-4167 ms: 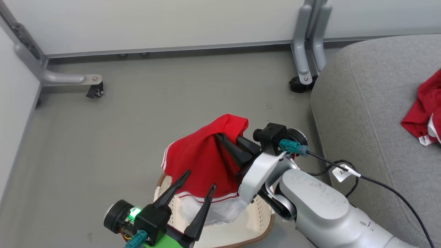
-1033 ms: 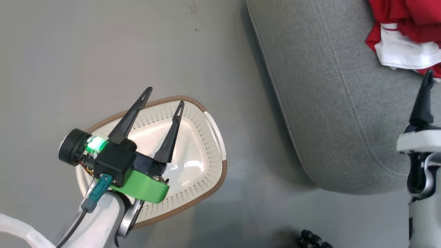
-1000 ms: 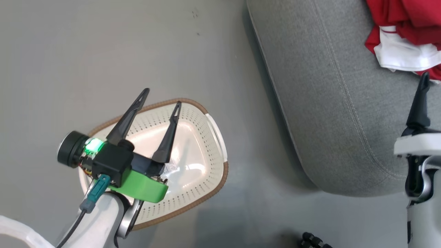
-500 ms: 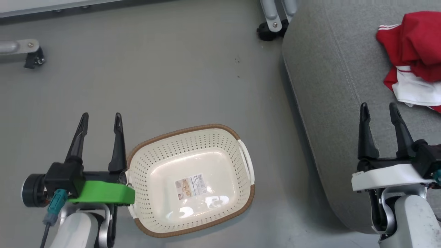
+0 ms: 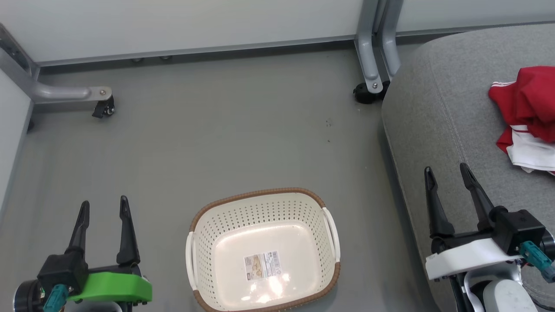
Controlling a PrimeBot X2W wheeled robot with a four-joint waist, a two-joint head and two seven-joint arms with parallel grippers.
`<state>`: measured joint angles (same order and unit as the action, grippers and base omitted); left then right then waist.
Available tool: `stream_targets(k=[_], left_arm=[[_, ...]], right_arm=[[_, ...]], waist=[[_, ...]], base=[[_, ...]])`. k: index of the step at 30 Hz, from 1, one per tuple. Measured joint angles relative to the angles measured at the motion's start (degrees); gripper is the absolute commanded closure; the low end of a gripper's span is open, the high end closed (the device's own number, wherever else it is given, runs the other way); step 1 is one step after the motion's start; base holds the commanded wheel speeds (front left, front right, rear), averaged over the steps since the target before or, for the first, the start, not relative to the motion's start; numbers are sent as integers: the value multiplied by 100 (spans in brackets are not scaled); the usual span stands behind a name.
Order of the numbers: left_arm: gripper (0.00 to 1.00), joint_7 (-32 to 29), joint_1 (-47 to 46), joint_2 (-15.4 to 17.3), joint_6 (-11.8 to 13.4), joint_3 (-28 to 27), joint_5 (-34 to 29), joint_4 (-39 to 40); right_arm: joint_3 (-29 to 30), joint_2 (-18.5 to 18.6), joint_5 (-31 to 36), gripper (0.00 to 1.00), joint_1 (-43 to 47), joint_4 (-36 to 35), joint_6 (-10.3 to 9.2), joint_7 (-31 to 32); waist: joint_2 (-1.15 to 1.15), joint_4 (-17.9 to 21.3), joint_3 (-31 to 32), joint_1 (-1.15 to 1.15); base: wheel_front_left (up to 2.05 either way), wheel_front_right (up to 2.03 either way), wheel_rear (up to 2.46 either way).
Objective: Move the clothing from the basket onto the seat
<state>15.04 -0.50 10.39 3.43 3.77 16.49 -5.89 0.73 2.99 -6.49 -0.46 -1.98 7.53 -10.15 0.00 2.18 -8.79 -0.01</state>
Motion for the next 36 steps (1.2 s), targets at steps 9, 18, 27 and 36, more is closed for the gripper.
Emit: stream_targets(k=[9,18,27,36], left_arm=[[0,0,435,-323,-336,-355,-297,-104],[0,0,539,-489,-598,-404,-619,-233],[0,0,543,-579,-704,-465,-780,-352],[0,0,572,-634,-704,-498,-901,-343]], right_arm=[[-62,-8,18,0,487,-258,0,210],[-152,-11,-1,0,707,-398,0,352],[-170,-12,-86,0,725,-394,0,376],[-200,-12,-100,0,728,-359,0,398]], waist=[[0,-53,446,0],[0,-63,610,0],[0,-31,634,0],[0,3,645,0]], base=[[0,0,0],[0,0,0],[0,0,0],[0,0,0]])
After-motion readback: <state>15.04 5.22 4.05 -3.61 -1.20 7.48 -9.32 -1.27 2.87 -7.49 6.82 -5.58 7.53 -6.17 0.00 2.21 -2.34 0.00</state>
